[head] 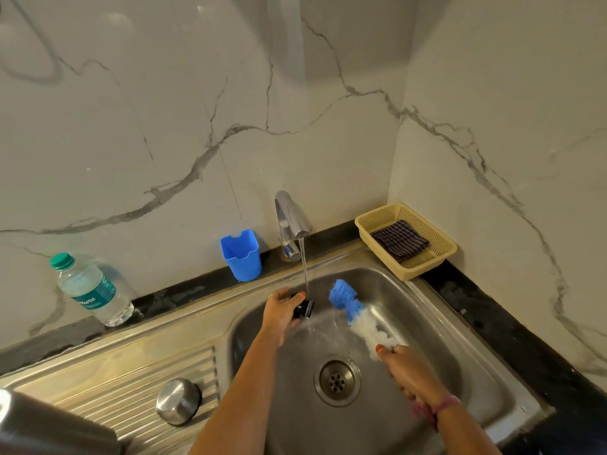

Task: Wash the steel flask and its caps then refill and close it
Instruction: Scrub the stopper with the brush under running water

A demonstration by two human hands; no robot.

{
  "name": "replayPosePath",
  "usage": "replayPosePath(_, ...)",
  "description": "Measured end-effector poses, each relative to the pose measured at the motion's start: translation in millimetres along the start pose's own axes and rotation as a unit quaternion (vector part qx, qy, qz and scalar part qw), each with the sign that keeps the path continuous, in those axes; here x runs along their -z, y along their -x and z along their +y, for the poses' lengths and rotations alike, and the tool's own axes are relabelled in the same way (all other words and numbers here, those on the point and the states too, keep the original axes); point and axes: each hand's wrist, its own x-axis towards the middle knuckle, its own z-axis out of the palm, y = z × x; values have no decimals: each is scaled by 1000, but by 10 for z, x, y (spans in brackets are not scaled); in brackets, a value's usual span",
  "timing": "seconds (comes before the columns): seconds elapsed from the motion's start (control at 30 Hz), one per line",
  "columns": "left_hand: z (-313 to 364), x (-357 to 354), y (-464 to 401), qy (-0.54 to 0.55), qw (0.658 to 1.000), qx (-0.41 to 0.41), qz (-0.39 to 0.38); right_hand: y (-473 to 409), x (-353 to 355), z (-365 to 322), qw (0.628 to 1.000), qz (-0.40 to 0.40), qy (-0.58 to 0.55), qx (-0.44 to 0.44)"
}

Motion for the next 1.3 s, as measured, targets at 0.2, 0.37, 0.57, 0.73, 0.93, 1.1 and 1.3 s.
replayPosePath(0.2, 401, 61, 10, -180, 977, -97, -60, -44, 28, 21, 1000, 0, -17, -5)
replayPosePath(0.37, 612, 15, -17, -211, 968, -98, -90, -34, 37, -12, 999, 0, -37, 2)
replayPosePath(0.57, 665, 29, -23, -219, 967, -78, -105, -51, 26, -10, 998, -9, -57, -4)
replayPosePath(0.73, 707, -33, -51, -201, 971, -75, -110, -23, 53, 10, 997, -9, -74, 8)
replayPosePath(0.93, 728, -35, -86, -218, 965, -70, -125, -27, 69, 19, 997, -9, -71, 7)
replayPosePath(1.1, 775, -119, -77, -233, 962, -69, -126, -8, 76, 1, 997, -12, -75, 12)
replayPosePath(1.3, 768, -159, -105, -263, 954, -80, -118, -19, 71, 4, 997, -8, -69, 12)
